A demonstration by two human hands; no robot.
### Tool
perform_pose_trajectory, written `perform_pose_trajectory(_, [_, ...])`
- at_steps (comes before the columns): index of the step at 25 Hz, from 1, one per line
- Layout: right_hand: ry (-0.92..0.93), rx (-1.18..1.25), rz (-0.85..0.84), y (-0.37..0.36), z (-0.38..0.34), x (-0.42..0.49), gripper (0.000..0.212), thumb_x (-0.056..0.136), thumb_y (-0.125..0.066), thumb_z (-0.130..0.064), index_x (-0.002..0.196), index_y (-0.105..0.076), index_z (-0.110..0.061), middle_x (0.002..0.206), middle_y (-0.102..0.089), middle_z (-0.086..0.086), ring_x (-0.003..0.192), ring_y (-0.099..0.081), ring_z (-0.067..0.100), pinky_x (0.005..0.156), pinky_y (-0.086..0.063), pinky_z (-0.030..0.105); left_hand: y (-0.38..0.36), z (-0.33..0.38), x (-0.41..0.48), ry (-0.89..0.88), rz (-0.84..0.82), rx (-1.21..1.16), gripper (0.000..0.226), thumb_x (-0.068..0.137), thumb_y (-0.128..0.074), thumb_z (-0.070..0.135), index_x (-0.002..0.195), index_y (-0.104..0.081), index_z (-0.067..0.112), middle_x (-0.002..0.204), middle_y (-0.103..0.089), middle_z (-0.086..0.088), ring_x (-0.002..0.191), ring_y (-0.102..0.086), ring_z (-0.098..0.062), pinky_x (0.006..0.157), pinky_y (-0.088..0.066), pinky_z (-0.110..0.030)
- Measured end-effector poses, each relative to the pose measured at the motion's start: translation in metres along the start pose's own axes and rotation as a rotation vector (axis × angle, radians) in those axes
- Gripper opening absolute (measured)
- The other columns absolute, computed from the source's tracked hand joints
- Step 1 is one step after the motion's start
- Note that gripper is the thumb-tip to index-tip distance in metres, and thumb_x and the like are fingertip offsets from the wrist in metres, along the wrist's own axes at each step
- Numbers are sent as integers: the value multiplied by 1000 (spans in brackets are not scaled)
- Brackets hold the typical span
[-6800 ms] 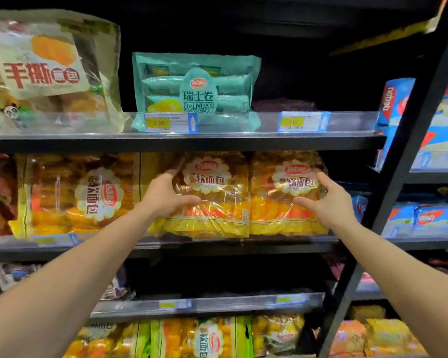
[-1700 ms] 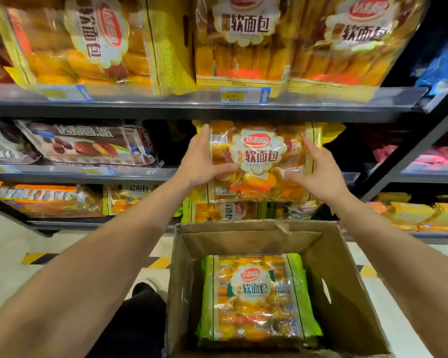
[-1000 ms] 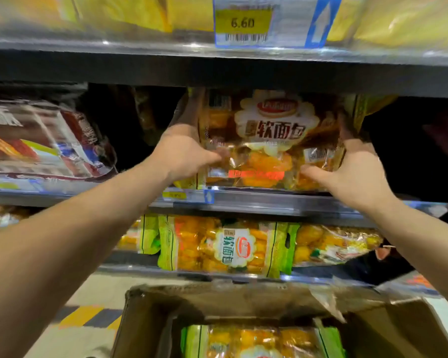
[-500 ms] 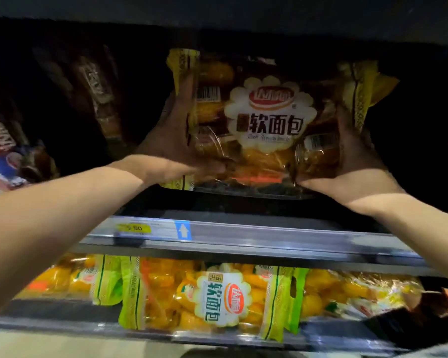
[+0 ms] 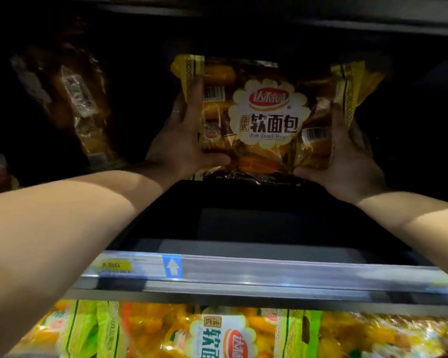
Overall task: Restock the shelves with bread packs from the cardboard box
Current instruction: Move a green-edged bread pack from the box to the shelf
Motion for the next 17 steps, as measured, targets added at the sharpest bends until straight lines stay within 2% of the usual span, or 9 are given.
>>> perform_pose_trajectory(5, [-29,-23,8,-8,-1,14,127,63,-80,-55,148,14,-42,162,4,0,148,-2,34,116,-18,55,-10,-6,17,89,-54,151,135,60,-79,61,147,22,35,161,7,-7,147,-8,-34,106,-34,-56])
perform_pose_trajectory(9, [-11,-12,-30,-7,0,5,130,57,-84,-52,147,9,-44,161,5,0,147,0,36,115,-20,59,-9,3,6,40,-88,208,123,67,-75,60,147,17,41,160,11,-10,145,-9,-39,101,-39,-59])
perform_pose_trajectory(12, [-12,-28,-35,2,-3,-15,127,57,-84,-51,148,6,-45,161,8,-2,148,3,31,115,-20,56,-1,8,-11,30,-123,223,120,66,-73,63,148,12,43,160,13,-9,145,-7,-41,103,-34,-60])
perform_pose_trajectory(15, [-44,-89,-159,11,-20,-40,120,66,-78,-55,146,11,-50,160,18,-8,148,11,27,118,-14,53,19,15,-27,60,-130,275,117,65,-71,67,146,11,47,161,8,-4,146,-4,-37,109,-26,-61])
perform_pose_trajectory(17, [-54,-166,-213,26,-34,-65,110,72,-71,-60,145,11,-51,161,14,-9,149,5,26,118,-16,51,35,23,-45,85,-160,306,114,65,-68,70,147,8,47,161,6,0,147,-3,-32,113,-20,-59])
Point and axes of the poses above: each hand's wrist, its own x-axis towards the middle knuckle, its own y-axis out of the back of the hand, z = x × y, the point moved 9 cm from there along x, towards the middle knuckle
